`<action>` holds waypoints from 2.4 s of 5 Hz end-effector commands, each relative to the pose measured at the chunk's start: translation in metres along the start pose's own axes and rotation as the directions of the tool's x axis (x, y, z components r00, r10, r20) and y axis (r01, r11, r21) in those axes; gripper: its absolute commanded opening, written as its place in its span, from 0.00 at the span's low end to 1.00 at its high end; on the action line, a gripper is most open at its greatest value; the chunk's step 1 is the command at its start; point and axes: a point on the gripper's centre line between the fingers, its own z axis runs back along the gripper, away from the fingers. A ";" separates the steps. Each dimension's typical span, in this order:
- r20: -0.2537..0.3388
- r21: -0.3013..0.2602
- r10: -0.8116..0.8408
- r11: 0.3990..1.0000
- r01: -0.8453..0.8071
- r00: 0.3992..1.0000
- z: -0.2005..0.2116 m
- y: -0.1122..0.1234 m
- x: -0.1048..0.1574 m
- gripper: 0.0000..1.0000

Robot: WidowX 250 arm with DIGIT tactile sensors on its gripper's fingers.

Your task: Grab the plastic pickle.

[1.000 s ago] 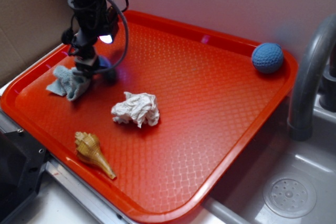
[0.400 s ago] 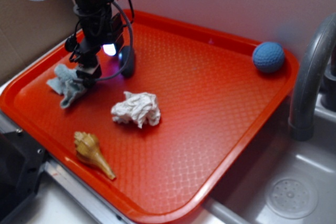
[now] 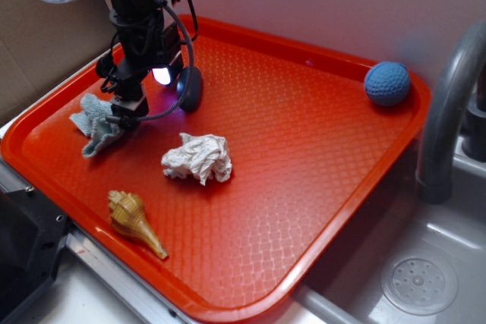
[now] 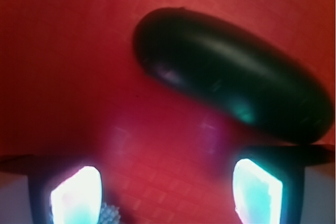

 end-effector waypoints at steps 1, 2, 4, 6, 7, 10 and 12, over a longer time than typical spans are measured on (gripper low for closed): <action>0.138 -0.076 0.328 0.944 -0.320 0.935 0.052 0.026 -0.044 1.00; 0.182 -0.140 0.424 0.904 -0.403 0.887 0.073 0.033 -0.054 1.00; 0.259 -0.285 0.716 0.698 -0.657 0.649 0.091 0.028 -0.038 1.00; 0.146 -0.447 0.901 0.429 -0.785 0.409 0.067 0.030 0.002 1.00; 0.076 -0.474 0.944 0.317 -0.822 0.320 0.052 0.035 0.012 1.00; 0.006 -0.433 0.996 0.081 -0.898 0.087 0.018 0.046 0.040 1.00; -0.066 -0.381 0.989 0.096 -0.920 0.131 -0.014 0.030 0.061 1.00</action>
